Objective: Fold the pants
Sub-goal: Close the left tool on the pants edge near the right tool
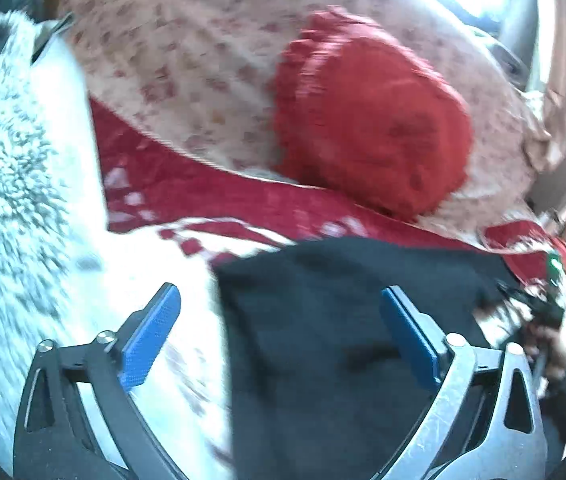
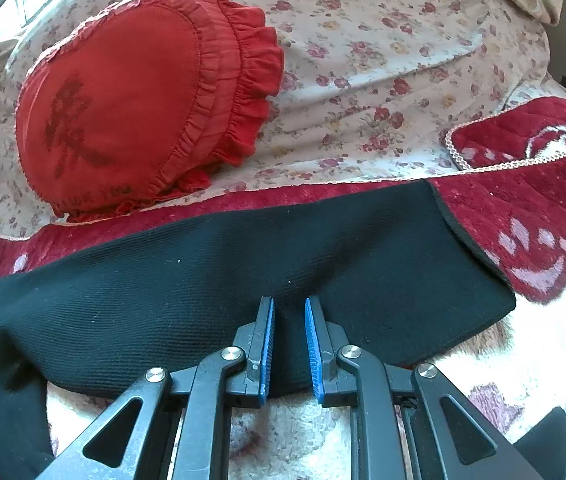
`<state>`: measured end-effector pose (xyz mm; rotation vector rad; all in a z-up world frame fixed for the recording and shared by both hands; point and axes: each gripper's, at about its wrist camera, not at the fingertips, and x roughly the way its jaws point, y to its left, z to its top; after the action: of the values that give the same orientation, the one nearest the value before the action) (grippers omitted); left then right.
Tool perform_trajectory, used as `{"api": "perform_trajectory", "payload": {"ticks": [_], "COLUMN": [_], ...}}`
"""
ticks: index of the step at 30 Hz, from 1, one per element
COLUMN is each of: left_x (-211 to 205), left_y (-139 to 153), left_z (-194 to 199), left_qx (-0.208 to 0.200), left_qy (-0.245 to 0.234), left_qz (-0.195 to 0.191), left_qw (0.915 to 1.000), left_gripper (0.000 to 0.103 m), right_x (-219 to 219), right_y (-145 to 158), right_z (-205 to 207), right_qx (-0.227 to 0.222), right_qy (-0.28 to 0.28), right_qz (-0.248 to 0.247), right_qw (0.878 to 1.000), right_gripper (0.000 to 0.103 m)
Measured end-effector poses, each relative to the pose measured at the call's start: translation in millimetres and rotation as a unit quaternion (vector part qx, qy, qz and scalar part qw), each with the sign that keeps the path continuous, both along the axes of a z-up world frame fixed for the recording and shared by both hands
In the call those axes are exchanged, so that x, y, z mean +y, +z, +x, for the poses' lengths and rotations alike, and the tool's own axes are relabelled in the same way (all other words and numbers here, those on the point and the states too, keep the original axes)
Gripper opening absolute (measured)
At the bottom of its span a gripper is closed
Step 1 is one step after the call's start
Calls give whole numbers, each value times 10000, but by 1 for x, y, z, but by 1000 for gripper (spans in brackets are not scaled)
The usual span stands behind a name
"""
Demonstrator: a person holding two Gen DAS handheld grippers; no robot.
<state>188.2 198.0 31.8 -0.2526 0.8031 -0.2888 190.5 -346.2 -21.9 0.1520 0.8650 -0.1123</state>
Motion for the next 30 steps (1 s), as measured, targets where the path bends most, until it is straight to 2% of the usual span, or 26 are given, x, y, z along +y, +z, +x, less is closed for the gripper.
{"api": "perform_trajectory", "payload": {"ticks": [1,3,5,7,12,20,23,25,26,28,30], "left_x": [3,5,-1,-10,-11,-4,1,2,1,-2,-2], "left_y": [-4,-9,-11,-15,-22,-34,-28,-20,-17,-16,-19], "left_z": [8,23,33,38,40,36,35,35,37,39,46], "left_qx": [95,208,230,242,278,356,270,114,71,-45,78], "left_qy": [-12,-105,-336,-475,-343,-168,-203,-515,-887,-1326,-1710], "left_qz": [20,22,105,439,842,776,658,708,861,1321,1432], "left_qw": [10000,9997,9991,9976,9955,9962,9973,9961,9923,9823,9748], "left_gripper": [96,85,84,84,84,84,84,84,84,84,84], "right_x": [1,1,1,1,2,2,2,2,2,2,1], "right_y": [0,0,0,0,0,0,0,0,0,1,1], "right_z": [0,0,1,1,1,2,2,2,2,2,2], "right_qx": [0,0,-3,-7,0,-6,-11,-21,-25,-32,-38], "right_qy": [9,23,33,28,27,24,21,19,19,21,21], "right_qz": [-23,-63,-78,-61,-107,-97,-79,-50,-38,-5,28], "right_qw": [10000,10000,10000,10000,9999,9999,10000,10000,10000,10000,10000], "right_gripper": [15,15,15,15,15,15,15,15,15,15,15]}}
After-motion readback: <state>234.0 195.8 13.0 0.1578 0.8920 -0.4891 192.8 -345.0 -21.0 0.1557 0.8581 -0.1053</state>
